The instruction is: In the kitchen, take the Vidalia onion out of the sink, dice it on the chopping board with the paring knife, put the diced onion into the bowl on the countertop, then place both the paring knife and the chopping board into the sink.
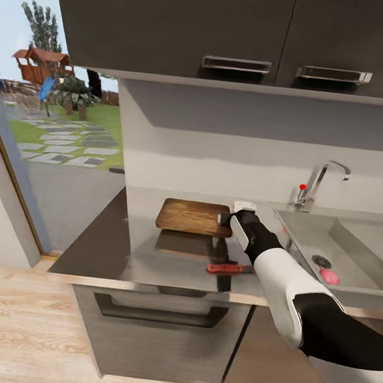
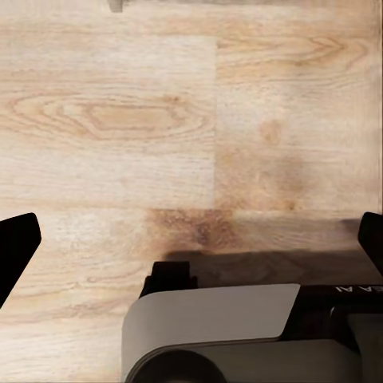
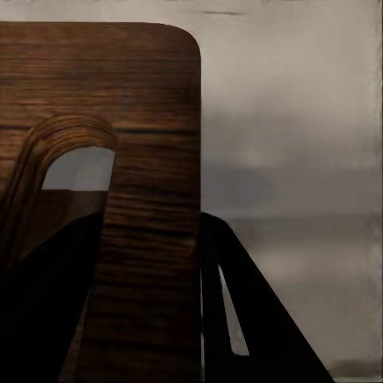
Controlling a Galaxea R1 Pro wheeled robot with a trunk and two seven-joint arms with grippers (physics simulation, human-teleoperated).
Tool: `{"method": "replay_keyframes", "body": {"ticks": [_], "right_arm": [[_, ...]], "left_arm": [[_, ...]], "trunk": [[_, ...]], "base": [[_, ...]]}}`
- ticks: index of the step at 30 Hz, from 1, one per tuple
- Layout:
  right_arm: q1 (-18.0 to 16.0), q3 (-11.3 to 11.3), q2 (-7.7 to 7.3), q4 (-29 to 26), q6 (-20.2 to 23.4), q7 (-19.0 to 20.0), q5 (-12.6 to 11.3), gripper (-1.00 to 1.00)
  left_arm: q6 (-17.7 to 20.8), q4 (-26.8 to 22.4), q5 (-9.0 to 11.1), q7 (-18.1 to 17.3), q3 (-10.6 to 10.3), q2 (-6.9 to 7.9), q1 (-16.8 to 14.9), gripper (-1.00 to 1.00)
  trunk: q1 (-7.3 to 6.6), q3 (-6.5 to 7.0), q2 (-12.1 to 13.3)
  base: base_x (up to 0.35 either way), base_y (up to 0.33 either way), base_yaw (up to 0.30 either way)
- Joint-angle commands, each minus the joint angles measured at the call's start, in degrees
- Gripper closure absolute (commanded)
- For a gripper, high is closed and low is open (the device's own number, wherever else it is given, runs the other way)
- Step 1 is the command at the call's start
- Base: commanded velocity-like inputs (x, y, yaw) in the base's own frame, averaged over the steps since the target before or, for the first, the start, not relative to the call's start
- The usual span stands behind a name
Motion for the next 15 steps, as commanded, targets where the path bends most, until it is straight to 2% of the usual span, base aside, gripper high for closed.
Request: {"method": "replay_keyframes", "body": {"ticks": [1, 15], "right_arm": [[0.0, 0.4, -0.05, -0.1, 0.2, -0.4, -0.6, 1.00], [0.0, 0.5, -0.05, 0.0, 0.2, -0.4, -0.6, 1.00]], "left_arm": [[-0.1, 0.0, 0.0, 0.0, 0.1, -0.01, 0.0, -1.00], [-0.1, 0.3, 0.2, 0.0, 0.1, -0.01, 0.0, -1.00]], "trunk": [[0.00, -0.05, 0.0], [0.00, -0.05, 0.0]], "base": [[0.049, -0.305, 0.000], [0.006, -0.316, 0.000]]}}
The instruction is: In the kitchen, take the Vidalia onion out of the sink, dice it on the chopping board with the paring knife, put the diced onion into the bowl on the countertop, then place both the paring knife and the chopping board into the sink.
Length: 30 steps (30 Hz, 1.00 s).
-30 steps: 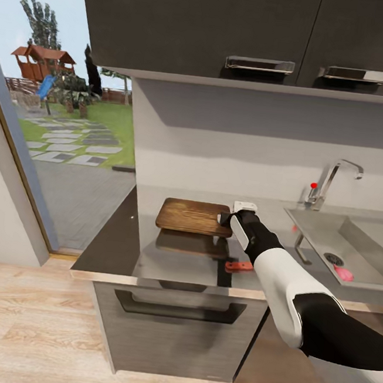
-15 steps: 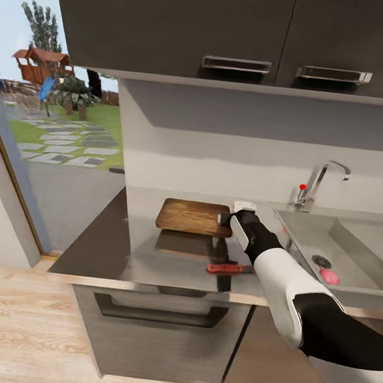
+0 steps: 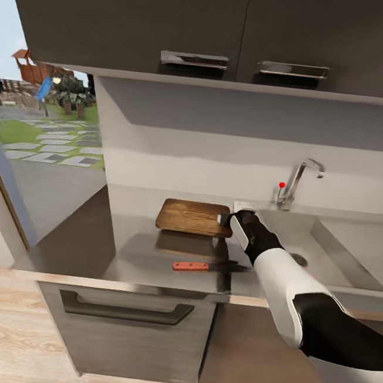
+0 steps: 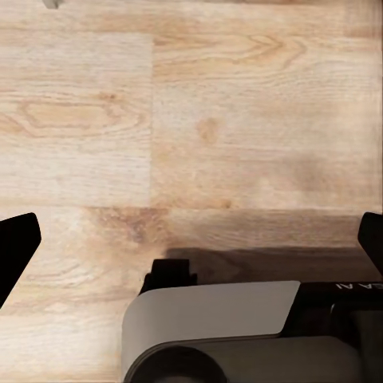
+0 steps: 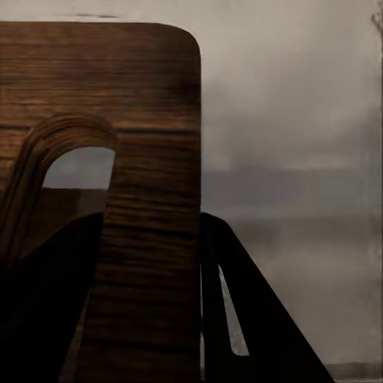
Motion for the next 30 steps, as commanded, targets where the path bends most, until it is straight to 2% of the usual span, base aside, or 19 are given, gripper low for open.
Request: {"method": "replay_keyframes", "body": {"ticks": [1, 14, 30], "right_arm": [[0.0, 0.4, -0.05, -0.1, 0.2, -0.4, -0.6, 1.00], [0.0, 0.4, -0.05, 0.0, 0.2, -0.3, -0.7, 1.00], [0.0, 0.4, 0.38, 0.5, 0.2, -0.1, -0.8, 1.00]], "left_arm": [[-0.1, 0.0, 0.0, -0.1, 0.0, -0.01, 0.0, -1.00], [-0.2, -0.1, 0.0, -0.1, 0.0, 0.12, 0.0, -1.00], [-0.2, -0.2, 0.0, -0.1, 0.0, 0.26, 0.0, -1.00]], "trunk": [[0.00, -0.05, 0.0], [0.00, -0.05, 0.0], [0.00, -0.05, 0.0]], "base": [[0.000, -0.318, 0.000], [0.000, -0.295, 0.000], [0.000, -0.019, 0.000]]}}
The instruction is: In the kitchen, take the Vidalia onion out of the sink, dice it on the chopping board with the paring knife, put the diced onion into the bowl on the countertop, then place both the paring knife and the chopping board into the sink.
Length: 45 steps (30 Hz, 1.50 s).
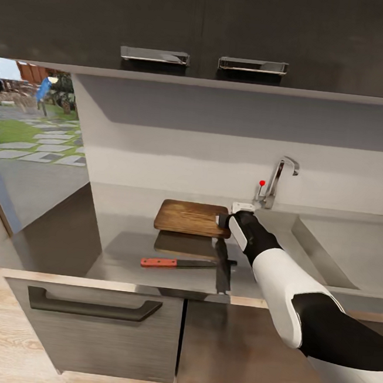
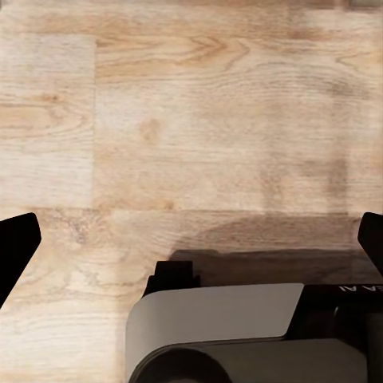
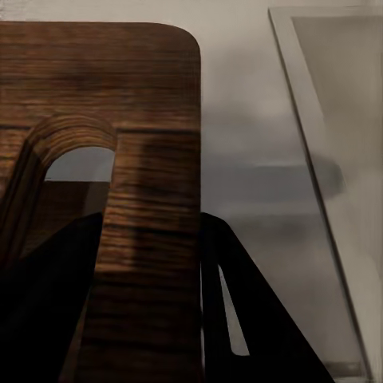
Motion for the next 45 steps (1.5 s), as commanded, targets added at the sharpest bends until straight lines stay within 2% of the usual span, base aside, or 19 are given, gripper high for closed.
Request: {"method": "replay_keyframes", "body": {"ticks": [1, 14, 35, 45], "right_arm": [[0.0, 0.4, -0.02, 0.0, 0.2, -0.4, -0.6, 1.00], [0.0, 0.4, -0.11, 1.9, 0.1, 1.9, -0.5, 1.00], [0.0, 0.4, -0.01, 3.5, -0.3, 2.1, -0.6, 1.00], [0.0, 0.5, 0.11, 3.5, -0.3, 2.9, -0.6, 1.00]], "left_arm": [[-0.1, 0.0, 0.0, 0.0, 0.0, 0.00, 0.0, -1.00], [-0.1, 0.1, 0.0, 0.0, 0.0, -0.10, 0.0, -1.00], [-0.1, 0.0, 0.0, 0.0, 0.0, -0.09, 0.0, -1.00], [-0.1, 0.1, 0.0, 0.0, 0.0, -0.09, 0.0, -1.00]], "trunk": [[0.00, -0.05, 0.0], [0.00, -0.05, 0.0], [0.00, -0.06, 0.0], [0.00, -0.67, 0.0]], "base": [[0.000, 0.000, 0.000], [0.000, 0.000, 0.000], [0.000, 0.000, 0.000], [0.000, 0.000, 0.000]]}}
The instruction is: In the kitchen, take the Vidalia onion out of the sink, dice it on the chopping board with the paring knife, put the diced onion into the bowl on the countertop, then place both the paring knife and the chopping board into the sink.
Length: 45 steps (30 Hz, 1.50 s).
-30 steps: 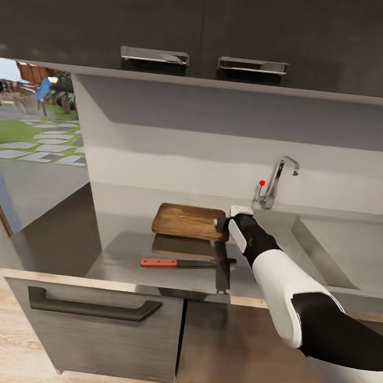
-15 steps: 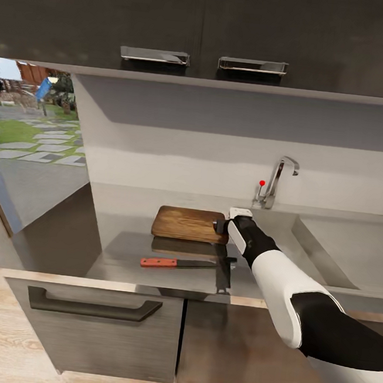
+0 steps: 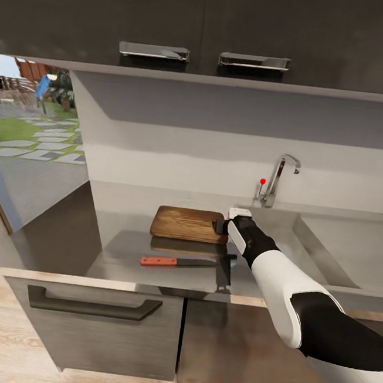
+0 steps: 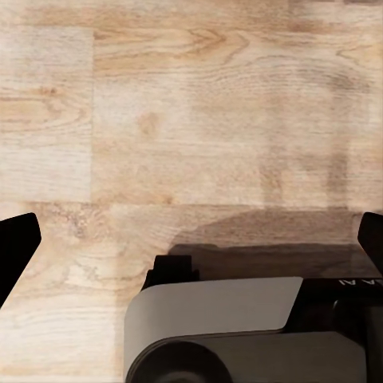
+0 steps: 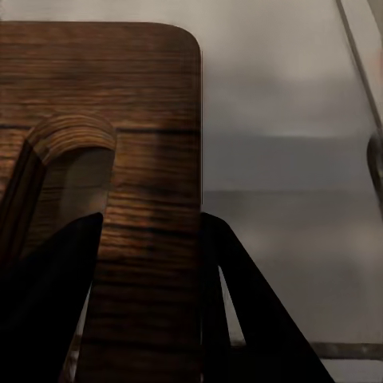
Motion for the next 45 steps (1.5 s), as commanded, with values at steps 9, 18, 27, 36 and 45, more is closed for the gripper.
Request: {"method": "replay_keyframes", "body": {"ticks": [9, 18, 27, 36, 45], "right_arm": [[0.0, 0.4, 0.08, -0.1, 0.3, -0.4, -0.5, 1.00], [0.0, 0.4, 0.10, -0.1, 0.4, -0.5, -0.5, 1.00], [0.0, 0.4, 0.17, -0.1, 0.6, -0.5, -0.5, 1.00], [0.0, 0.4, 0.15, -0.1, 0.5, -0.5, -0.5, 1.00], [0.0, 0.4, 0.09, -0.1, 0.5, -0.5, -0.5, 1.00]], "left_arm": [[-0.1, 0.0, 0.0, 0.0, 0.0, 0.00, 0.0, -1.00], [-0.1, 0.0, 0.0, 0.0, 0.0, 0.00, 0.0, -1.00], [-0.1, 0.0, 0.0, 0.0, 0.0, 0.00, 0.0, -1.00], [-0.1, 0.0, 0.0, 0.0, 0.0, 0.00, 0.0, -1.00], [-0.1, 0.0, 0.0, 0.0, 0.0, 0.00, 0.0, -1.00]], "trunk": [[0.00, -0.32, 0.0], [0.00, -0.32, 0.0], [0.00, -0.85, 0.0], [0.00, -1.50, 0.0], [0.00, -1.56, 0.0]], "base": [[0.000, 0.000, 0.000], [0.000, 0.000, 0.000], [0.000, 0.000, 0.000], [0.000, 0.000, 0.000], [0.000, 0.000, 0.000]]}}
